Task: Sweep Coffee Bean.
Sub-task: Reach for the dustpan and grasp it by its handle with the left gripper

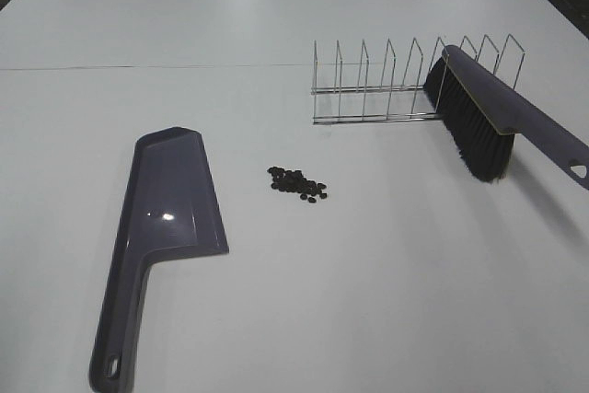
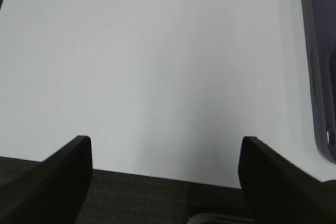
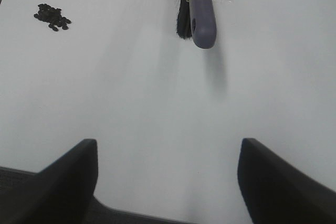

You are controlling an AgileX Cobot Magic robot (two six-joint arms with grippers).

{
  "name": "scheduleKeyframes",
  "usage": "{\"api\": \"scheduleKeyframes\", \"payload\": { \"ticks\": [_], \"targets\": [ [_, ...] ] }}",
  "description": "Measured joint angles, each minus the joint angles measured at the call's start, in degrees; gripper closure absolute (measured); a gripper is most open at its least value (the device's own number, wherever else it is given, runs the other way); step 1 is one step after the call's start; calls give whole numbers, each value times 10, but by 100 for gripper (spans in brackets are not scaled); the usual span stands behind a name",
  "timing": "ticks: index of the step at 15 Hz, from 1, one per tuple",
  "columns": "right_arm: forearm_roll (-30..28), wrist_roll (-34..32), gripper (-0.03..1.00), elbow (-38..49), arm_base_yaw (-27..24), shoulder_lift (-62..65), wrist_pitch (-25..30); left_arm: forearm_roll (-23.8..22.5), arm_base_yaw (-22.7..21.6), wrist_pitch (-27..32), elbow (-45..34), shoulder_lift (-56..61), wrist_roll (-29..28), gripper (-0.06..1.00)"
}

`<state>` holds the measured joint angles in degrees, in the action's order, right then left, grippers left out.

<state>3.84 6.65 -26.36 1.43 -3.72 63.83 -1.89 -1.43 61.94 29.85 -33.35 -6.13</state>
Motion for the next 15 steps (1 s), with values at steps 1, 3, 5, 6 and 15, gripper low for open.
{"api": "scheduleKeyframes", "payload": {
  "ticks": [1,3,5,6,15],
  "targets": [
    [0,0,32,0,0,0,0,0,0,-1,0,-23,0,24],
    [0,0,32,0,0,0,0,0,0,-1,0,-50,0,24],
    [0,0,32,0,0,0,0,1,0,-1,0,-76,0,24],
    [0,0,32,0,0,0,0,1,0,-1,0,-84,0,24],
    [0,0,32,0,0,0,0,61,0,-59,25,-222,0,24]
  ]
}}
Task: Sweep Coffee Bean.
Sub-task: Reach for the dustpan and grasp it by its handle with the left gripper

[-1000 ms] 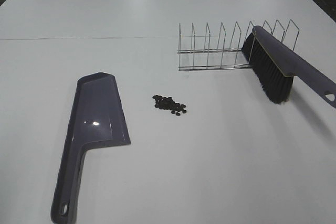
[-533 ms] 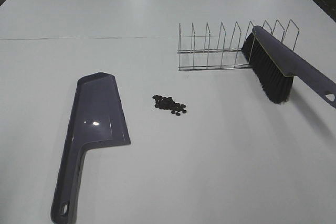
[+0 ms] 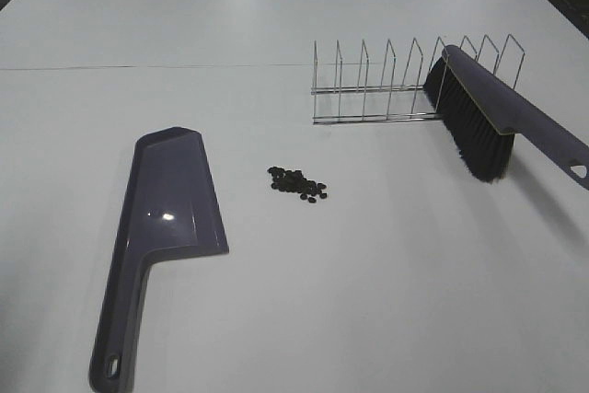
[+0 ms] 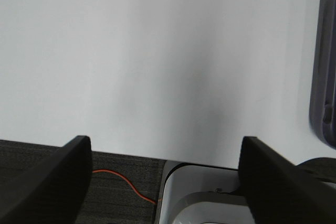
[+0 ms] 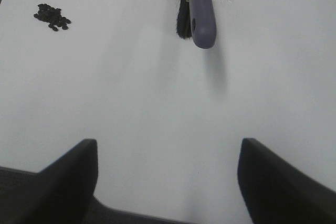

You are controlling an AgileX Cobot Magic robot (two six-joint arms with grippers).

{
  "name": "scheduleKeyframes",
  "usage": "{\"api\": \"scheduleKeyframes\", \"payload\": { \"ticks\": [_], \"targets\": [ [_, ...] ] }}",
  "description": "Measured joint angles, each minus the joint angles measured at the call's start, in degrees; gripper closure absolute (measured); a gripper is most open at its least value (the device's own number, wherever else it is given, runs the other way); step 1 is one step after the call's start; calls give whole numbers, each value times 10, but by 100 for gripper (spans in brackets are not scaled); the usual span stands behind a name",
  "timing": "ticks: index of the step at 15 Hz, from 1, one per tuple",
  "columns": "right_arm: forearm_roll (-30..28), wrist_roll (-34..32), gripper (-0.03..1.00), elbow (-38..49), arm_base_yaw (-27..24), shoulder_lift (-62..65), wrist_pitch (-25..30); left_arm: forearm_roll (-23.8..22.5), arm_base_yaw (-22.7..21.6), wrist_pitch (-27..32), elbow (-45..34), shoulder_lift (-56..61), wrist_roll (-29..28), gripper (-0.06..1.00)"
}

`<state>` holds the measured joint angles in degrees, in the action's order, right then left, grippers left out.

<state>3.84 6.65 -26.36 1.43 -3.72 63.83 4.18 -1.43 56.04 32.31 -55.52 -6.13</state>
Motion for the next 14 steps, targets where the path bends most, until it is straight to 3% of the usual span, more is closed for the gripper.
{"api": "scheduleKeyframes", "payload": {
  "ticks": [1,8,9,14],
  "targets": [
    [0,0,32,0,0,0,0,11,0,-33,13,-54,0,24],
    [0,0,32,0,0,0,0,29,20,-83,80,-233,1,24],
    [0,0,32,0,0,0,0,40,64,-105,111,-278,-1,24],
    [0,0,32,0,0,0,0,70,182,-150,175,-390,-34,24]
  ]
}}
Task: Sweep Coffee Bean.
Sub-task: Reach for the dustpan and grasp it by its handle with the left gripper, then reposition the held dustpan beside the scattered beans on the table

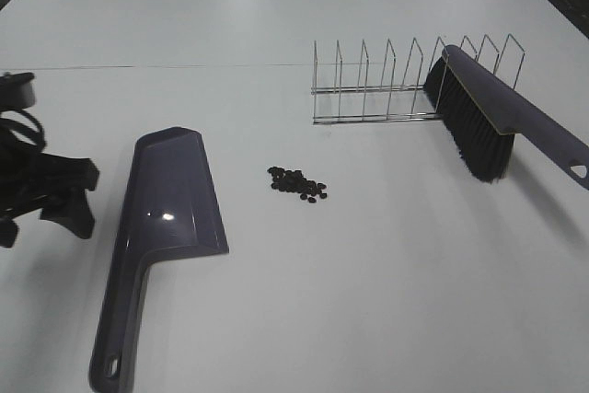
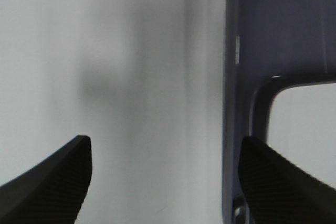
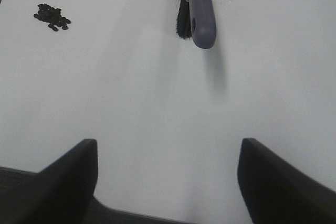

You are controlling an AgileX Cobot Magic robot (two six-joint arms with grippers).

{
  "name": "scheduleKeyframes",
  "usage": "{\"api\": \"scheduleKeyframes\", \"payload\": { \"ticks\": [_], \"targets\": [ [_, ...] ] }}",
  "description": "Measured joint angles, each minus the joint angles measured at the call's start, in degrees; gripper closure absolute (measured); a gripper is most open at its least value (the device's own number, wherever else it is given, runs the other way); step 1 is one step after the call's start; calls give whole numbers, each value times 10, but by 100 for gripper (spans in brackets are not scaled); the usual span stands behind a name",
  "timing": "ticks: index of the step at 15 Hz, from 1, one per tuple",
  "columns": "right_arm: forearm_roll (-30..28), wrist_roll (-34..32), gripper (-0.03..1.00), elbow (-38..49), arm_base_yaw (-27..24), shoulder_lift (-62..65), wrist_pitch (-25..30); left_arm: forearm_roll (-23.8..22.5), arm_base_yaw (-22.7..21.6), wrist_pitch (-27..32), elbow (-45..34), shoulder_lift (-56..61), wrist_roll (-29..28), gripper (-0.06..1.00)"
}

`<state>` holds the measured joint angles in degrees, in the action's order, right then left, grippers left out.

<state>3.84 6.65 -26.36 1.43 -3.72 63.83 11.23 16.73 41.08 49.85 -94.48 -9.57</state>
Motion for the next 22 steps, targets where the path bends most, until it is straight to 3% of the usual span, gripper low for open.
{"api": "scheduleKeyframes", "payload": {
  "ticks": [2,3,7,11,14,15,19,22],
  "targets": [
    [0,0,32,0,0,0,0,3,38,-3,21,-40,-17,24],
    [0,0,32,0,0,0,0,4,81,-22,36,-85,-53,24],
    [0,0,32,0,0,0,0,4,119,-50,38,-147,-80,24],
    [0,0,32,0,0,0,0,2,120,-50,47,-171,-83,26],
    [0,0,32,0,0,0,0,1,120,-51,48,-172,-84,56],
    [0,0,32,0,0,0,0,-5,120,-51,48,-172,-78,61],
    [0,0,32,0,0,0,0,-22,120,-42,48,-171,-78,61],
    [0,-3,32,0,0,0,-1,-78,120,-26,46,-150,-82,61]
  ]
}}
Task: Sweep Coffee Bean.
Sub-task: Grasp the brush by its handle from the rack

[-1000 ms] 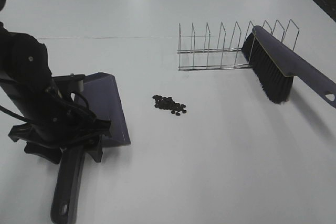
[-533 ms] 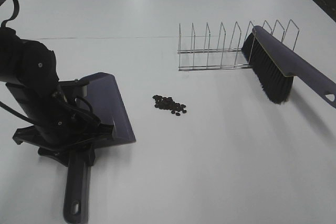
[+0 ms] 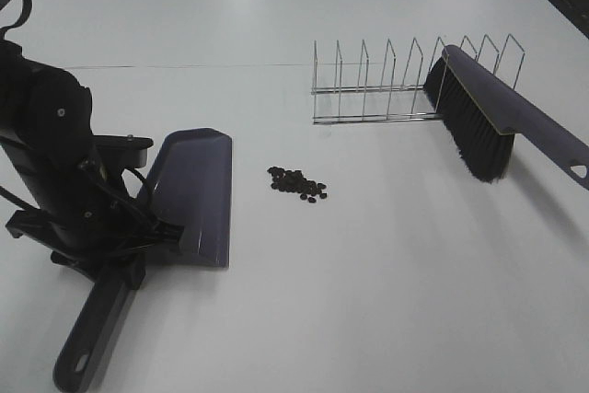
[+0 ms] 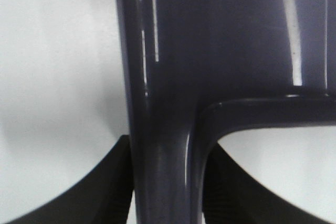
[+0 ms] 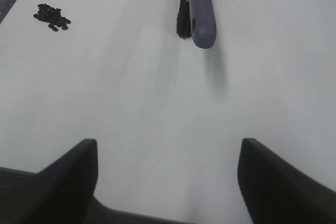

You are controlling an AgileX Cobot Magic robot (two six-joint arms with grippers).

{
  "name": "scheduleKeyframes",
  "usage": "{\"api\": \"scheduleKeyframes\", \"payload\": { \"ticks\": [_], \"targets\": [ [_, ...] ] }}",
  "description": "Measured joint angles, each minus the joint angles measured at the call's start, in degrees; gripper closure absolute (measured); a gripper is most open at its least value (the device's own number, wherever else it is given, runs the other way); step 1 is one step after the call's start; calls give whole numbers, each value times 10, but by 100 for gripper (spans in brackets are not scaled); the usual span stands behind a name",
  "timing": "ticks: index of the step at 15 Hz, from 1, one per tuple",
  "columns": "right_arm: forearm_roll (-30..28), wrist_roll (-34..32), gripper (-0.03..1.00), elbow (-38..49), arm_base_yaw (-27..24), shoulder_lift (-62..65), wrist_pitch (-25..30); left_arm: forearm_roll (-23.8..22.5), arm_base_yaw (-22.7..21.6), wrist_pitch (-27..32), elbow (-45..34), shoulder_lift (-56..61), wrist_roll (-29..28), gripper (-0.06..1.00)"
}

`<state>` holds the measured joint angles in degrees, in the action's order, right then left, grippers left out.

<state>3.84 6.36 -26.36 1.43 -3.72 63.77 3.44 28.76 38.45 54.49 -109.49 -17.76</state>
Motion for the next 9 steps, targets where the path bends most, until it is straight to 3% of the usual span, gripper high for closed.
{"api": "scheduleKeyframes", "payload": {
  "ticks": [5,9],
  "targets": [
    [-7,-64,32,-33,0,-49,-3,-80,0,0,0,5,3,61],
    [-7,-77,32,-152,0,-231,2,-115,0,0,0,5,11,61]
  ]
}}
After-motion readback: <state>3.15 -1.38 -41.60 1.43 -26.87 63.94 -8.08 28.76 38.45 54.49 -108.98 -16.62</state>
